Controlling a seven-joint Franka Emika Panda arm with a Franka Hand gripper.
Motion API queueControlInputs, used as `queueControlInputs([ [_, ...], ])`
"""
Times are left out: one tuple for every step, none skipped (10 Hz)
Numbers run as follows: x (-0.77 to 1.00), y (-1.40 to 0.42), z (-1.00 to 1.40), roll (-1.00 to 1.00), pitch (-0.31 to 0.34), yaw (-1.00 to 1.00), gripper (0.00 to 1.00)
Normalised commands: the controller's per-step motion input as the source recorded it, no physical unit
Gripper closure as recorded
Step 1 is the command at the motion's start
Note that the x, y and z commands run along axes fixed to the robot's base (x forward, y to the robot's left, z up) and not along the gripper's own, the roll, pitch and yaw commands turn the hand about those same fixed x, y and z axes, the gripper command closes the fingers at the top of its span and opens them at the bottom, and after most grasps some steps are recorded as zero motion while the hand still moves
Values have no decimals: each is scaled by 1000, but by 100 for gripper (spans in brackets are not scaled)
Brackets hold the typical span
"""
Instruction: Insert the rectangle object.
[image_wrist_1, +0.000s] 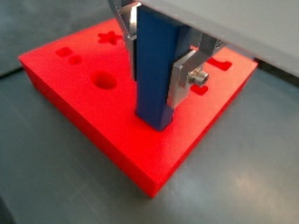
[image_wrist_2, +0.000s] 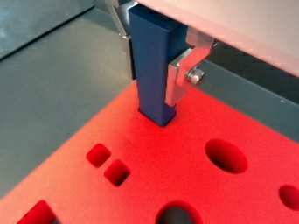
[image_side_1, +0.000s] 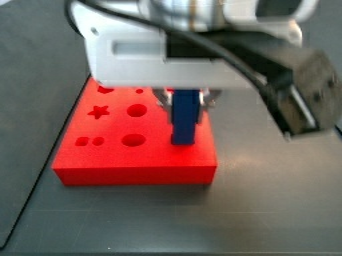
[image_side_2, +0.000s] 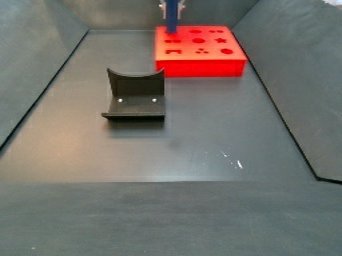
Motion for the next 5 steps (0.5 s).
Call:
queueControlInputs([
  [269, 0, -1000, 23, -56, -111, 100],
  [-26, 3, -220, 0, -67, -186, 100],
  [0, 49, 0, -50, -13, 0, 100],
  [0, 0, -11, 37, 4, 0, 100],
  [0, 0, 0, 17, 0, 0, 100],
])
